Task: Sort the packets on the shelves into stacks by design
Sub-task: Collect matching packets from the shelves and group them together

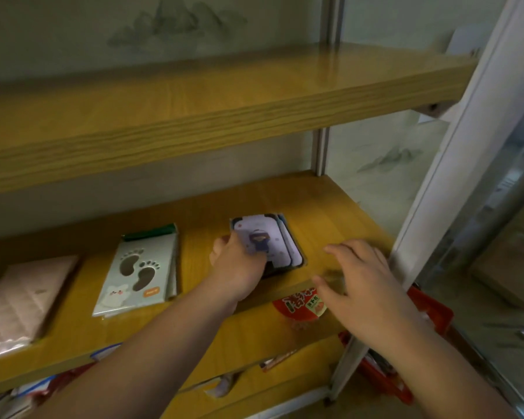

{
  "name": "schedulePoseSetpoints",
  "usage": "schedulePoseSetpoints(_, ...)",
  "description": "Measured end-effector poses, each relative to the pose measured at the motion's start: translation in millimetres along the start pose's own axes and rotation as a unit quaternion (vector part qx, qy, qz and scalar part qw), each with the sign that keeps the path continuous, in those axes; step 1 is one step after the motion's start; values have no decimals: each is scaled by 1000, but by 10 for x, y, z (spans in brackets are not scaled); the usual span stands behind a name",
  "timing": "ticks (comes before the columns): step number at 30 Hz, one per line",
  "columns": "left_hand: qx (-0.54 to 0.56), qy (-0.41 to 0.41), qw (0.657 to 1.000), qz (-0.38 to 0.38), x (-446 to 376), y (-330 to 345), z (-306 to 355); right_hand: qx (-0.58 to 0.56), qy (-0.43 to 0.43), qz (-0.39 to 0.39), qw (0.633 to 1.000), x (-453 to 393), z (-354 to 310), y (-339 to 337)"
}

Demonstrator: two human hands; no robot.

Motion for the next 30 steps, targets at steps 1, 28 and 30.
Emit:
schedulePoseSetpoints(1, -34, 9, 999, -7, 44, -24, 18, -4, -4, -1, 1000, -15, -14, 10)
schedulePoseSetpoints(28, -292, 77, 922, 242, 2074, -2918, -2018, -76, -239, -57, 966, 560, -3094, 1061)
schedulePoseSetpoints(30, -284, 64, 921, 261, 2360, -3191, -2295, -77, -257, -65, 961, 816, -3476, 1188)
Point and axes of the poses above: each hand's wrist, its own x-axis away from the middle knuckle, its own y-axis out of the palm, z = x × y, the point moved 3 cm from there along -x, towards the middle knuckle, and after that the axes turned 6 degrees about y, right-handed, at the moved point
